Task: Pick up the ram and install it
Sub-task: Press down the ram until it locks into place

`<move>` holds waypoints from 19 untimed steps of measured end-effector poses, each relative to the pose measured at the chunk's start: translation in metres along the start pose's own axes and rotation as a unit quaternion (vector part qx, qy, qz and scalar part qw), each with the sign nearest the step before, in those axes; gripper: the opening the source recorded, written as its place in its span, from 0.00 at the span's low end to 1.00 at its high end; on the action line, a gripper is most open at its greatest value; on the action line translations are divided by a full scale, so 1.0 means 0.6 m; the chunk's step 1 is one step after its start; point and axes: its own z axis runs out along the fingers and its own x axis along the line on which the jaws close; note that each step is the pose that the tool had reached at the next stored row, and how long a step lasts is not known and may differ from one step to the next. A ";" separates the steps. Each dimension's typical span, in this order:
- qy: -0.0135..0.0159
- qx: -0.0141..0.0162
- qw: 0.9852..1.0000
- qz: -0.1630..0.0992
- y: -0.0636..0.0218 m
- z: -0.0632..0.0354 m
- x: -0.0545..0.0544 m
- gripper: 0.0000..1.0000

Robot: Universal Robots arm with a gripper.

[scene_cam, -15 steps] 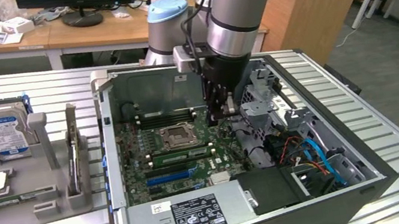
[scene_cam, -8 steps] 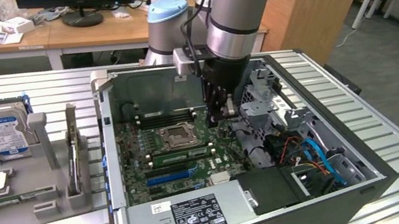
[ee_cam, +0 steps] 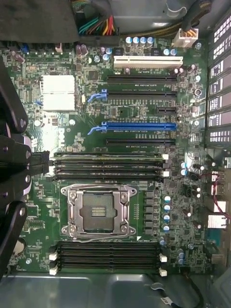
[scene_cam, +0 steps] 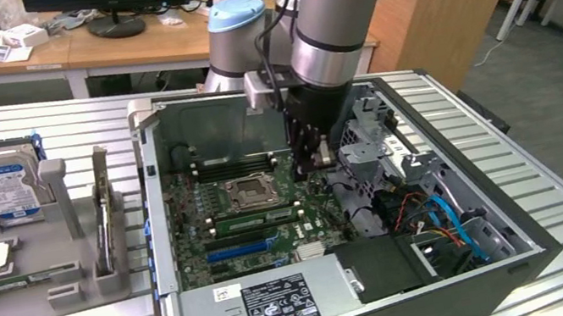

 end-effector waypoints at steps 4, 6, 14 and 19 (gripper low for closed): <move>0.000 0.001 1.000 0.000 0.000 0.004 0.000 0.11; 0.000 0.002 1.000 0.000 0.000 0.007 0.000 0.11; 0.000 0.003 1.000 0.000 0.000 0.017 0.001 0.11; 0.000 0.003 1.000 0.000 0.000 0.018 0.001 0.11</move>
